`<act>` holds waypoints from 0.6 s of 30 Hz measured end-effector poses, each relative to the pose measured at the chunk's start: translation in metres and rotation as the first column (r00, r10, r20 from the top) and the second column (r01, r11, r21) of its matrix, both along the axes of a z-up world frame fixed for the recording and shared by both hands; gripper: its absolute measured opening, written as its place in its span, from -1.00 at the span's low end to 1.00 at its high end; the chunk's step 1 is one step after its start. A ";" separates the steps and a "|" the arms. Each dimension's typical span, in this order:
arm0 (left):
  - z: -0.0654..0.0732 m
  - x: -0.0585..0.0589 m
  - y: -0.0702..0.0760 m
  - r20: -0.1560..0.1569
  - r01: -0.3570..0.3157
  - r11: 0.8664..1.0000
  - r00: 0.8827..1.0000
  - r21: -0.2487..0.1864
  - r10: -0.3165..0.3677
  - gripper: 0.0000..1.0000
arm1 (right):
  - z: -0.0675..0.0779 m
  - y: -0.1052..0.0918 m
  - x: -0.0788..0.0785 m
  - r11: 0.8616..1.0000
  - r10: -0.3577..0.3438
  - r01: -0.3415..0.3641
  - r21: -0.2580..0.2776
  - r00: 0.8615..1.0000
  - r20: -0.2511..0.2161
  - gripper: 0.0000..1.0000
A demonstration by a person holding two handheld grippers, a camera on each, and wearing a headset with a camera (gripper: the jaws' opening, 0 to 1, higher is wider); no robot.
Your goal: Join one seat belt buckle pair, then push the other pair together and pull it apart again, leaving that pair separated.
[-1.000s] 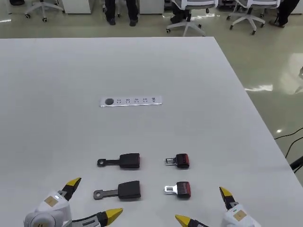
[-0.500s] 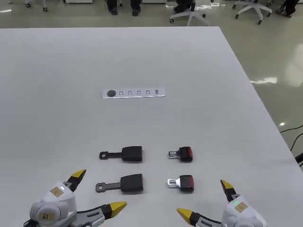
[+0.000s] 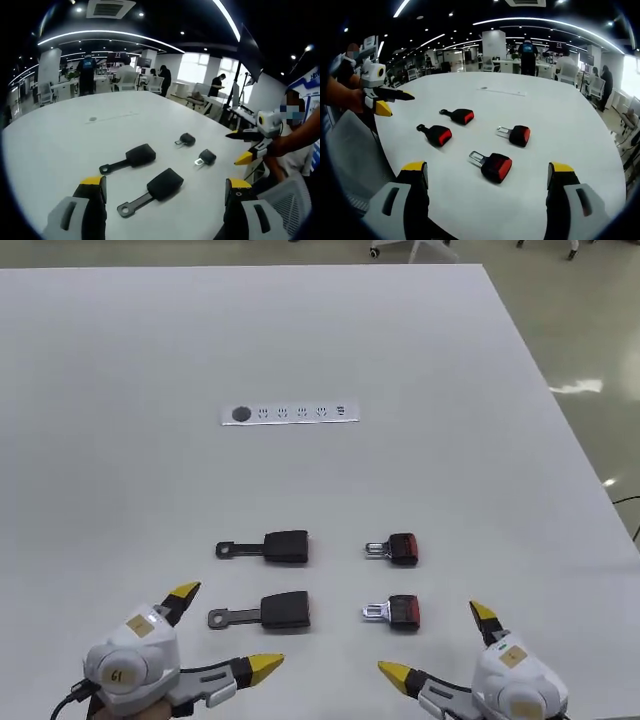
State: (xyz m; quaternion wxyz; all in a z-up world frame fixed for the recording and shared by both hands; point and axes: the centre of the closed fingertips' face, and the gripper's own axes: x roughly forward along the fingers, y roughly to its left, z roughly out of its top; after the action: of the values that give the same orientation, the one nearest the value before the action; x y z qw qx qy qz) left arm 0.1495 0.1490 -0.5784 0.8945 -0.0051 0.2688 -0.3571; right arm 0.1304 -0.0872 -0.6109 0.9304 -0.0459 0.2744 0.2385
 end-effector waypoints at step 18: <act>-0.015 0.013 -0.028 -0.023 0.089 0.996 0.996 -0.002 -0.089 1.00 | -0.016 0.013 0.017 0.994 0.106 -0.107 -0.034 0.994 -0.040 0.94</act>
State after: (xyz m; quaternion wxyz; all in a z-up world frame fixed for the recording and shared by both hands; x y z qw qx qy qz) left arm 0.1620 0.1213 -0.5936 0.8745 0.0023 0.2790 -0.3967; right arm 0.1474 -0.0742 -0.6271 0.9100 -0.0727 0.2935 0.2836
